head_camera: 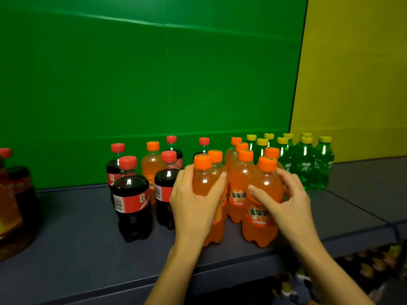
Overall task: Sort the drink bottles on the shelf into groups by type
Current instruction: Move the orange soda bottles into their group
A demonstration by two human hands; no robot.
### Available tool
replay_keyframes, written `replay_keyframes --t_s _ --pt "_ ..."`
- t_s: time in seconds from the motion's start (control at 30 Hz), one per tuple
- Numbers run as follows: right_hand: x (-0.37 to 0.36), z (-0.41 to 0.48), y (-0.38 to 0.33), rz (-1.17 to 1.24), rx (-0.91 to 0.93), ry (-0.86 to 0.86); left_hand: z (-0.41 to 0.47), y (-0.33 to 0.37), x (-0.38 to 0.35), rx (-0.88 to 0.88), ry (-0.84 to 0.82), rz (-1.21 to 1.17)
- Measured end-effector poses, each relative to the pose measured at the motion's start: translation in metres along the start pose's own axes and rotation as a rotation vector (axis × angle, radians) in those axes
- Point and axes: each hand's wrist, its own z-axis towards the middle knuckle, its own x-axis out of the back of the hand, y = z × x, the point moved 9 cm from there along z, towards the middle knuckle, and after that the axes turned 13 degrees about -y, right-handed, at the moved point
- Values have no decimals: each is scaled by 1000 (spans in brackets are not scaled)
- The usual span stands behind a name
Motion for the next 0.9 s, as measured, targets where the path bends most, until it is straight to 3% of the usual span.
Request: replay_keyframes --t_s 0.17,0.3,0.77,0.9 --pt "-13 -3 17 126 6 -24 -4 -15 -13 88 51 3" --pt "-25 -3 23 74 38 -39 -6 -18 -22 137 67 -21" --pt "-23 3 17 -85 105 -42 -13 -9 -23 86 13 133" --pt "-11 2 -9 -175 234 18 -22 9 0 -8 62 258"
